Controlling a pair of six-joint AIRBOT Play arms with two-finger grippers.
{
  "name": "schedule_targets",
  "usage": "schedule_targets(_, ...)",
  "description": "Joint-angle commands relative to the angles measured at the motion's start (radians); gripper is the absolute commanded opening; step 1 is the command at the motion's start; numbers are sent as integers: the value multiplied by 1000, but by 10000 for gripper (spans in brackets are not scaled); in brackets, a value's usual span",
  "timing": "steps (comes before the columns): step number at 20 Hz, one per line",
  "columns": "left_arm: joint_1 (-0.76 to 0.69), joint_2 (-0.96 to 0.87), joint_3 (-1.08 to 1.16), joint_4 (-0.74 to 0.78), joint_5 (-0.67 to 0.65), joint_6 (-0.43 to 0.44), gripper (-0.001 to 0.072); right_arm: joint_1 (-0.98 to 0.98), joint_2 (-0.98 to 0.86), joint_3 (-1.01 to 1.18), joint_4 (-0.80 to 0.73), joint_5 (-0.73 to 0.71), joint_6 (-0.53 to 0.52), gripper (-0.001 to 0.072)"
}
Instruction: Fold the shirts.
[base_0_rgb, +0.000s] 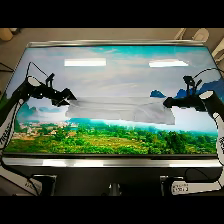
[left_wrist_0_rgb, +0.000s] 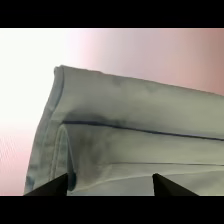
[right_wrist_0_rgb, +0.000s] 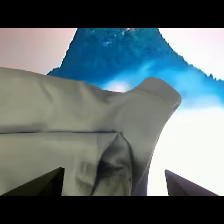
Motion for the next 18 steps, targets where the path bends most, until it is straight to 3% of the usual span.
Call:
schedule_targets(1, 32, 22, 24, -11, -42, -12, 610, 0, 13, 27, -127, 72, -41, 717)
schedule_targets(3, 45, 84, 24, -10, -39, 6, 600, 0, 0, 28, -194, 143, -3, 718)
schedule_targets(9, -26, 244, 24, -4, -39, 24, 599, 1, -120, 28, 40, 283, -7, 711)
schedule_targets(10, -52, 256, 24, -4, -37, 24, 599, 1, -127, 28, 71, 296, -3, 671)
schedule_targets(11, -80, 260, 24, -4, -35, 24, 599, 1, -127, 28, 83, 298, 15, 497)
schedule_targets(12, -115, 257, 23, -4, -33, 24, 587, 1, -122, 28, 100, 303, 29, 83)
schedule_targets(13, -154, 247, 23, -4, -26, 24, 582, 1, -110, 28, 123, 314, 42, 21)
schedule_targets(14, -196, 231, 19, -4, 0, 21, 536, 1, -88, 28, 158, 323, 34, 21)
schedule_targets(15, -247, 204, 18, -5, 31, 19, 247, 1, -55, 28, 197, 332, 33, 21)
schedule_targets(16, -300, 171, 18, -9, 70, 19, 26, 1, -15, 28, 232, 343, 29, 21)
schedule_targets(18, -409, 87, 18, -74, 188, -9, 25, 1, 81, 28, 289, 392, 39, 21)
